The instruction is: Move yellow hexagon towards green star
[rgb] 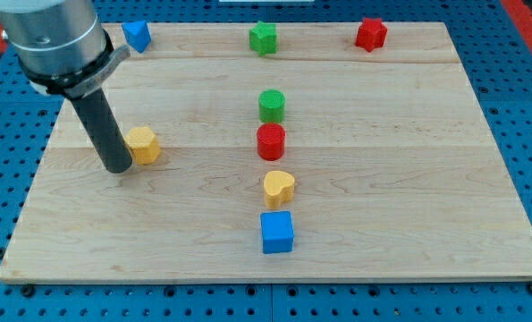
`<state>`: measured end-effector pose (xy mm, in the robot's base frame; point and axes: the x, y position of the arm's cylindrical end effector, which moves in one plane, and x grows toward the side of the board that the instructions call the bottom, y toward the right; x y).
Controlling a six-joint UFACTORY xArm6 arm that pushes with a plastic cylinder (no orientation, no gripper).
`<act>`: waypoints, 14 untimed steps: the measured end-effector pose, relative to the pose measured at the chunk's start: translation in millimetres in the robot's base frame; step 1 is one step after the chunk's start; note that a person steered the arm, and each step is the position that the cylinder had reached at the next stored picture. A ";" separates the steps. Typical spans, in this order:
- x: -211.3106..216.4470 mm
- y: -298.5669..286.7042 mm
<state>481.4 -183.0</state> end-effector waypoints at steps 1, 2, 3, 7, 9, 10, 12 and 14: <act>-3.7 23.2; -50.0 59.5; -103.5 59.7; -117.1 47.7; -123.0 3.5; -134.7 -3.6; -164.9 26.7; -202.4 22.2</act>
<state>279.1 -160.7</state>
